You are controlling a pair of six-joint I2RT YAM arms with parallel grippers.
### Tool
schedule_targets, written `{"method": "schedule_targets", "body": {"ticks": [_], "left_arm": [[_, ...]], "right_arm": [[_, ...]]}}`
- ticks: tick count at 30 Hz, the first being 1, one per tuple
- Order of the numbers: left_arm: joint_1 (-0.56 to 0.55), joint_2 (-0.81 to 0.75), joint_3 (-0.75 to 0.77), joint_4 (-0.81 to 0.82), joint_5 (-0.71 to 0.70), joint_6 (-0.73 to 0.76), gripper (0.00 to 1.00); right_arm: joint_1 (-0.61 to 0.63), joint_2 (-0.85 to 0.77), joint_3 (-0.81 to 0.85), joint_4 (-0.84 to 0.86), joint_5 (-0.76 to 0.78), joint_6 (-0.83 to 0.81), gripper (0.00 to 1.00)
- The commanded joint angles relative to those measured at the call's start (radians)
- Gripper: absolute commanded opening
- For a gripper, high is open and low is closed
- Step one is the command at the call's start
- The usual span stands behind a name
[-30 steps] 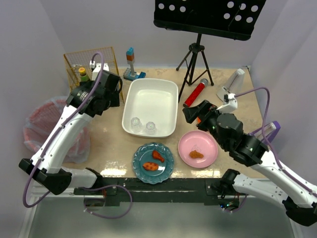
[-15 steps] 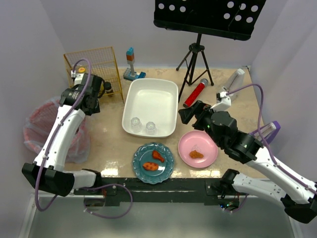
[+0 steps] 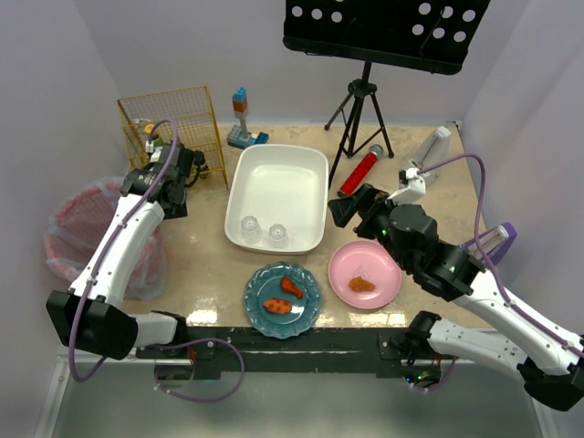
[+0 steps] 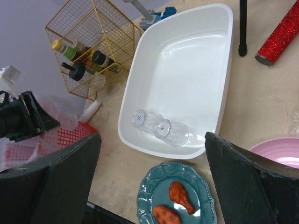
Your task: Clear the kitchen counter
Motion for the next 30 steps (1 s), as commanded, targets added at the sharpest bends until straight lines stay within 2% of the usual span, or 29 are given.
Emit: {"method": "schedule_targets", "body": {"ticks": [1, 6, 13, 19, 25, 30], "left_arm": [[0.011, 0.002, -0.026, 0.046, 0.043, 0.033, 0.46], [0.011, 0.005, -0.030, 0.063, 0.115, 0.053, 0.40], [0.011, 0.008, -0.006, 0.078, 0.211, 0.085, 0.04], [0.011, 0.001, 0.049, 0.092, 0.287, 0.118, 0.00], [0.011, -0.001, 0.104, 0.138, 0.427, 0.153, 0.00], [0.010, 0.028, 0.114, 0.148, 0.475, 0.165, 0.00]], "right_arm": [[-0.001, 0.000, 0.009, 0.041, -0.019, -0.011, 0.98], [-0.001, 0.001, 0.006, 0.045, -0.020, -0.014, 0.98], [-0.001, 0.001, -0.004, 0.055, -0.026, -0.010, 0.98], [0.001, 0.003, -0.010, 0.064, -0.031, -0.002, 0.98], [-0.001, 0.012, -0.007, 0.070, -0.037, -0.003, 0.98], [-0.001, 0.004, -0.010, 0.064, -0.033, 0.000, 0.98]]}}
